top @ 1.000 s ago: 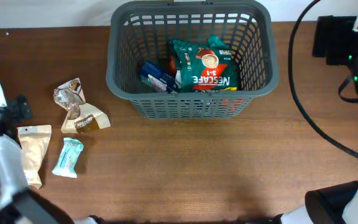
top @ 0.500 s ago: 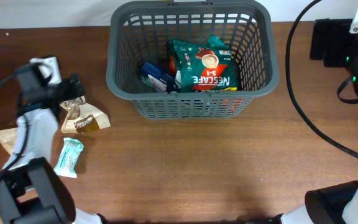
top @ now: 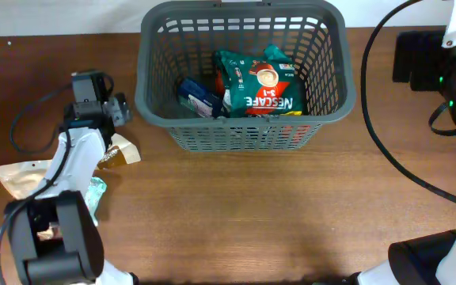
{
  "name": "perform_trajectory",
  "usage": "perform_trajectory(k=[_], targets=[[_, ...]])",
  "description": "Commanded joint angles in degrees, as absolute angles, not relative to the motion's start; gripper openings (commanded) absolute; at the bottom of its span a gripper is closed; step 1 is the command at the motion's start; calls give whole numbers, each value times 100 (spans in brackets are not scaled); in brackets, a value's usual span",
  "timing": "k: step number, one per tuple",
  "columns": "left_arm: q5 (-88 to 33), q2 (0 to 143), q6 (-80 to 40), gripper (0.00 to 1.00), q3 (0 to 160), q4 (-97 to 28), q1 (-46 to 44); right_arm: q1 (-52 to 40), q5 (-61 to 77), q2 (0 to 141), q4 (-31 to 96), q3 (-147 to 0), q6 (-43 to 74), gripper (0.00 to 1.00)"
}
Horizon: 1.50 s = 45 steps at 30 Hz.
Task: Pack container
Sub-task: 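Move the left gripper down toward the crumpled wrappers on the left, then grasp the crumpled wrappers with the left gripper and drop them into the basket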
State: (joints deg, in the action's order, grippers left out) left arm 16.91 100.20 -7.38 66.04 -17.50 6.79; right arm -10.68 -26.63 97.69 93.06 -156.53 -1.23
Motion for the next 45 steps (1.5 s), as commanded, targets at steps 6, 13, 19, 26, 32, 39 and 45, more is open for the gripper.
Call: perform_trajectory(k=[6,13,19,26,32,39,45], targets=[[2443,10226,-1109,95,6659,-1935,812,-1048,-2593,9749,9306,-15666,-34,99],[1988,10803,-1531,95,6659,-1734,991,-1048,-2504,9747,9334,-15666,-34,99],[1837,11115,-1627,95,6659,-1380,991,-1048,-2502,9747,9327,-15666,-32,99],[1793,11544,-1629,79,6659,-1063,991,-1048,-2504,9747,9327,-15666,-34,99],[1800,11852,-1623,45,6659,-1079,991,-1048,-2504,9747,9325,-15666,-34,99],[1855,11555,-351,2,6997,-1120,991,-1048,-2506,9747,9319,-15666,-34,99],[2296,10650,1402,2,8733,-746,1002,-1048,-2504,9747,9303,-15666,-34,99]])
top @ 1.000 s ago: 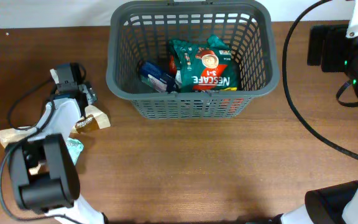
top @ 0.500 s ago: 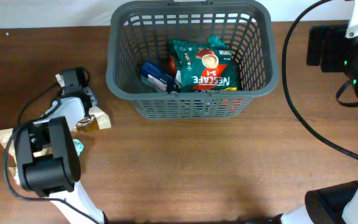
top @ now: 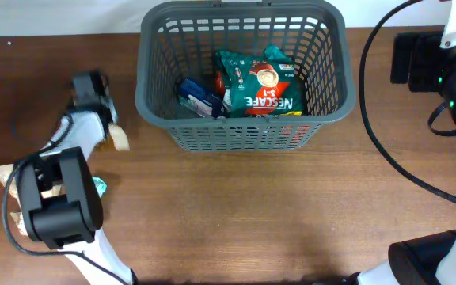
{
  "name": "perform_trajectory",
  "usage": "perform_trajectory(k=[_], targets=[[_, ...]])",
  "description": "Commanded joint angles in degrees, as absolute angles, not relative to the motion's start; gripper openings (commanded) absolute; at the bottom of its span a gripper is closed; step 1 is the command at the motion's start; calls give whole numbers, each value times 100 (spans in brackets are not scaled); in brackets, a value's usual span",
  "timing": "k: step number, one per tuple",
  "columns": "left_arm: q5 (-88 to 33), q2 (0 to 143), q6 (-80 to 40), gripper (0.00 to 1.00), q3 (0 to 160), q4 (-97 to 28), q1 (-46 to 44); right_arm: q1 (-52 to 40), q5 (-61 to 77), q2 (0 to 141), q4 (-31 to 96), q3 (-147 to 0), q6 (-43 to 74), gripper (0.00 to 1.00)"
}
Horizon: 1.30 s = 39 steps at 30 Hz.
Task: Pack container
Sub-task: 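Grasp the crumpled wrappers with the left gripper and drop them into the basket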
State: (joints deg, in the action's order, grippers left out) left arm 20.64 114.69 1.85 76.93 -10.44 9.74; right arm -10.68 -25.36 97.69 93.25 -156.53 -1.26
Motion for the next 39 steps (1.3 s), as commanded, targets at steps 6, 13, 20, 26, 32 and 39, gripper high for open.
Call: perform_trajectory(k=[6,13,20,26,32,39], targets=[[690,10551,1291,1,10774,-628,1004,-1048,-2477,9747,9306,-15666,-34,99],[-4042,10551,615,2,11705,102,537,-1048,-2390,9747,9303,-15666,-34,99],[-5621,10805,1664,1,11705,-2314,-482,-1048,-2346,9747,9306,-15666,-34,99],[-5542,11076,3173,2,11705,-4630,-821,-1048,-2272,9747,9306,-15666,-34,99],[-3774,11222,4246,2,11705,-6364,-821,-1048,-2265,9747,9303,-15666,-34,99],[-3033,11340,4471,100,11705,-6501,-821,-1048,-2178,9747,9299,-15666,-34,99]])
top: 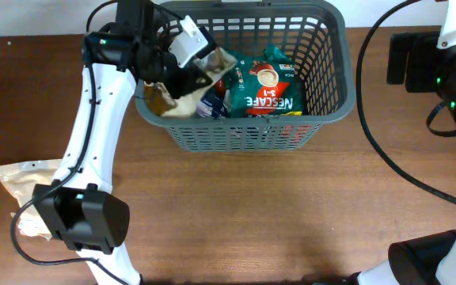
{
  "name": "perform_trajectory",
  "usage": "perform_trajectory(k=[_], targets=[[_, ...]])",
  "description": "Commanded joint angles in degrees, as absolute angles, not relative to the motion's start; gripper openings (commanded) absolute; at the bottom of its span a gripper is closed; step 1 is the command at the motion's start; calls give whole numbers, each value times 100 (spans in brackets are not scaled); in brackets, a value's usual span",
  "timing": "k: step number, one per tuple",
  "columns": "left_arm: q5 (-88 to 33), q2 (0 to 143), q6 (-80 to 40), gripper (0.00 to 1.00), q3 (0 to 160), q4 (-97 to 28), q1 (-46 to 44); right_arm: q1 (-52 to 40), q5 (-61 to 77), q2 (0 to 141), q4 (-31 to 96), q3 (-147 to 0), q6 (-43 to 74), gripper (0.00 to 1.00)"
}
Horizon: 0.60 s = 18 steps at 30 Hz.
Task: Pack container
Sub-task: 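Grasp the crumpled wrappers with the left gripper and drop them into the basket, then move the left gripper back down over the mint-green pouch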
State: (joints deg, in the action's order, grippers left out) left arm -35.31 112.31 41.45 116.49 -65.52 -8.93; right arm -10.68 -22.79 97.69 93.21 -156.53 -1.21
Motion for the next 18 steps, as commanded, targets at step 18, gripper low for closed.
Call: perform_trajectory(k=[18], targets=[[21,10982,1306,81,12088,-4477,1275,-1048,-2069,9747,9297,-15666,-38,99]])
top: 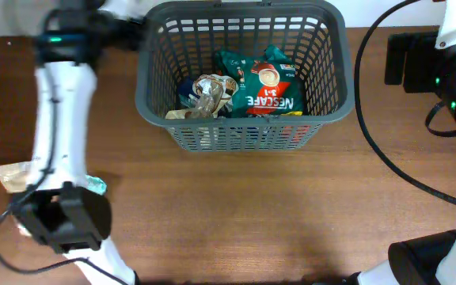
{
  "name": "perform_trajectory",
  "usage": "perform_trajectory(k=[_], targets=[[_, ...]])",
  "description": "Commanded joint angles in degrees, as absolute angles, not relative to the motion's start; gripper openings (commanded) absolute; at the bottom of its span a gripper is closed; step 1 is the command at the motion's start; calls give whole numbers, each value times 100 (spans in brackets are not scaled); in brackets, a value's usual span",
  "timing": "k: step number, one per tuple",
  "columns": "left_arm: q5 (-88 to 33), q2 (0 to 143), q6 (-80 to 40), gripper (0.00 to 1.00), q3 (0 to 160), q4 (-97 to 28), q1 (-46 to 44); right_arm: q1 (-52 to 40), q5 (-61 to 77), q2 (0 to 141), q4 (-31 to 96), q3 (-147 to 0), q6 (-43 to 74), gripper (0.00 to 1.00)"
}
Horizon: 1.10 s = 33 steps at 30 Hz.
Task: Pack container
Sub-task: 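Move the left gripper back down over the mint-green pouch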
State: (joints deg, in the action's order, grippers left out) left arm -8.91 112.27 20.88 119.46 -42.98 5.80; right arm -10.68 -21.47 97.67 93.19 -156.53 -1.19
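Note:
The grey mesh basket [244,136] stands at the back middle of the table. Inside it lie a green Nescafe packet [264,89], a blue packet [184,89] and a brown and beige packet [205,95] at the left front. My left gripper [122,24] is a blur just outside the basket's far left corner, with nothing seen in it; its fingers cannot be made out. At the right edge only the dark body of the right arm [415,58] shows, its fingers not distinguishable.
A beige pouch [16,174] and a small teal packet [96,184] lie on the table at the left, beside the left arm's base [62,226]. Black cables [394,162] loop over the right side of the table.
The brown and beige packet has left my left gripper and now lies in the basket's left front. The left gripper has gone from over the basket to outside its far left corner.
My left gripper was down on the brown and beige packet on the table left of the basket. Then it stood nearby with the packet. Then it held the packet over the basket's left side. Now the packet lies inside and the gripper is outside.

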Motion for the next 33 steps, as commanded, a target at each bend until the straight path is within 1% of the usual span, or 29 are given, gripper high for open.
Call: perform_trajectory(k=[1,3,6,9,13,14,18,21,24,33], targets=[[-58,11008,1306,82,12057,-4711,1544,-1048,-2010,9747,9295,-15666,-40,99],[-386,11037,1365,83,11917,-5153,1979,-1048,-1918,9749,9277,-15666,-60,99],[-801,11067,2053,83,11489,-5693,2458,-1048,-1925,9751,9273,-15666,-110,99],[-615,11065,2923,84,10912,-6228,2740,-1048,-1922,9754,9273,-15666,-121,99],[-836,10851,2814,87,10114,-6184,3028,-1046,-1925,9754,9253,-15666,-121,99],[-845,10733,2808,92,9900,-6132,3087,-1046,-1922,9754,9255,-15666,-121,99],[-1076,10005,2790,97,9030,-5747,3194,-1046,-1925,9754,9258,-15666,-121,99],[-1070,9161,2794,99,8278,-5325,3194,-1046,-1925,9754,9258,-15666,-123,99],[-1039,8313,2797,100,7647,-4984,3194,-1046,-1927,9754,9247,-15666,-126,99],[-252,5754,3055,100,5282,-3874,3194,-1041,-1927,9754,9139,-15666,-274,99]])
